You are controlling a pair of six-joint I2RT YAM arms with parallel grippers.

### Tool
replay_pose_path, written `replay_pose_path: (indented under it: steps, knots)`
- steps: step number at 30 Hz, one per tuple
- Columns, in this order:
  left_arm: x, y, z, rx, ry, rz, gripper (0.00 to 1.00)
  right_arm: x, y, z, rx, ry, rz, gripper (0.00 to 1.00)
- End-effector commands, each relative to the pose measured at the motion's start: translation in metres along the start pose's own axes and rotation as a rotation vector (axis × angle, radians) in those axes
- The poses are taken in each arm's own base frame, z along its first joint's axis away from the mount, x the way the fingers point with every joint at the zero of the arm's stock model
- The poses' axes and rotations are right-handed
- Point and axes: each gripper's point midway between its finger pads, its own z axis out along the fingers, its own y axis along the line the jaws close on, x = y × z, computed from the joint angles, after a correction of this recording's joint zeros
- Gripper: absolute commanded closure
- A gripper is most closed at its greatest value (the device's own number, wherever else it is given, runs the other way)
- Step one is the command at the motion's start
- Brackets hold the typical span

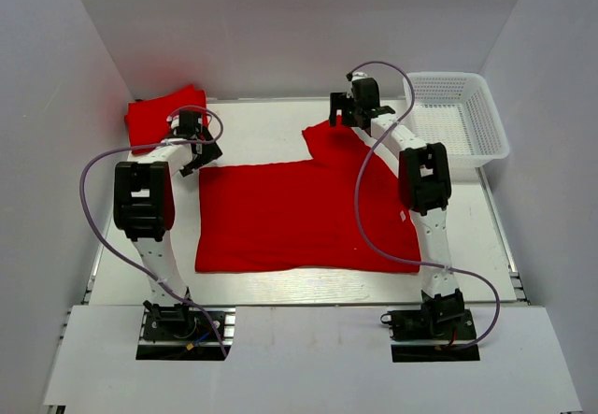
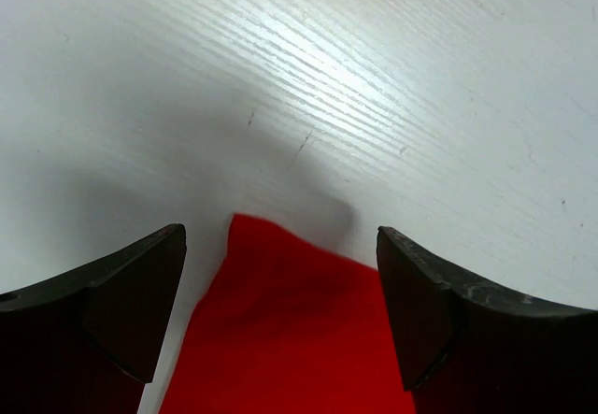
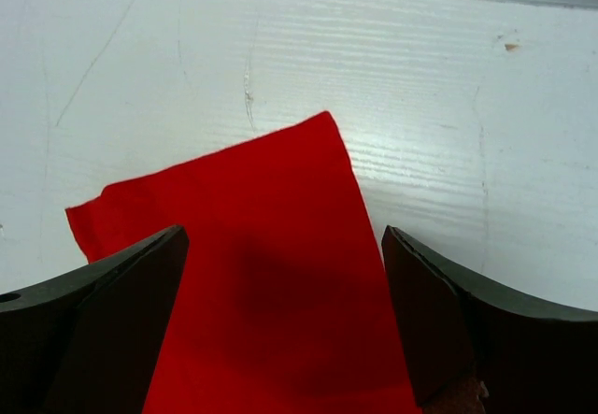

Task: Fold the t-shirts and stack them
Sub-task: Grap the side of the flattened tshirt furthest away from the robot with both arms

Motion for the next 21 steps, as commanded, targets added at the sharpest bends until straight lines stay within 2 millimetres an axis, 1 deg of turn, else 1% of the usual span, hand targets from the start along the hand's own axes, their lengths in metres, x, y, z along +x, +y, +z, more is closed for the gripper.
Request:
replay_pose_path:
  steps: [1,2,3,5,6,7,8,9,10,11,12,13,14,15,17,18,19,20,21]
  knots:
    - [-0.001,-0.002,0.005,0.032,-0.007,-0.008,0.09,-0.045,0.004,0.005,-0.019,-0.15,-0.021,0.1]
    - [0.002,-0.001,0.007,0.032,-0.006,-0.007,0.11,-0.044,0.003,0.007,-0.018,-0.153,-0.023,0.1]
    - [0.004,-0.004,0.009,0.049,0.004,-0.007,0.13,-0.045,0.003,0.007,-0.019,-0.158,-0.016,0.1]
    - [0.014,-0.001,0.011,0.049,0.028,-0.003,0.14,-0.043,0.0,0.012,-0.009,-0.157,-0.012,0.1]
    - [0.017,0.0,0.01,0.044,0.039,-0.001,0.17,-0.045,0.001,0.011,-0.008,-0.161,-0.006,0.1]
    - [0.026,0.005,0.011,0.03,0.063,0.005,0.17,-0.048,0.001,0.009,-0.007,-0.168,-0.003,0.1]
    - [0.032,0.011,0.011,0.01,0.077,0.009,0.17,-0.046,-0.002,0.011,-0.004,-0.167,-0.005,0.1]
    - [0.032,0.012,0.009,0.011,0.075,0.009,0.17,-0.043,-0.002,0.013,-0.001,-0.163,-0.007,0.1]
    - [0.039,0.017,0.01,-0.006,0.086,0.013,0.19,-0.046,-0.003,0.013,0.002,-0.172,-0.006,0.1]
    - [0.037,0.017,0.006,-0.005,0.084,0.012,0.2,-0.045,-0.002,0.013,0.003,-0.17,-0.006,0.1]
    - [0.042,0.019,0.007,-0.011,0.094,0.015,0.2,-0.049,-0.002,0.011,0.001,-0.178,-0.002,0.1]
    - [0.045,0.021,0.005,-0.012,0.097,0.015,0.23,-0.049,-0.002,0.011,0.006,-0.178,-0.002,0.1]
    - [0.045,0.021,0.005,-0.012,0.097,0.015,0.3,-0.048,-0.005,0.011,0.012,-0.176,0.001,0.1]
    - [0.048,0.023,0.005,-0.017,0.105,0.017,0.33,-0.048,-0.004,0.01,0.011,-0.177,0.002,0.1]
    - [0.051,0.02,0.004,-0.01,0.106,0.035,0.35,-0.048,-0.004,0.011,0.013,-0.176,0.001,0.1]
    - [0.056,0.02,0.004,-0.003,0.121,0.036,0.35,-0.045,-0.005,0.012,0.018,-0.172,0.003,0.1]
    - [0.059,0.017,0.007,0.004,0.122,0.063,0.37,-0.046,-0.006,0.011,0.021,-0.173,0.004,0.1]
    - [0.059,0.017,0.007,0.004,0.122,0.073,0.37,-0.045,-0.007,0.011,0.022,-0.171,0.004,0.1]
    - [0.061,0.018,0.01,-0.003,0.135,0.076,0.42,-0.045,-0.005,0.011,0.025,-0.172,0.004,0.1]
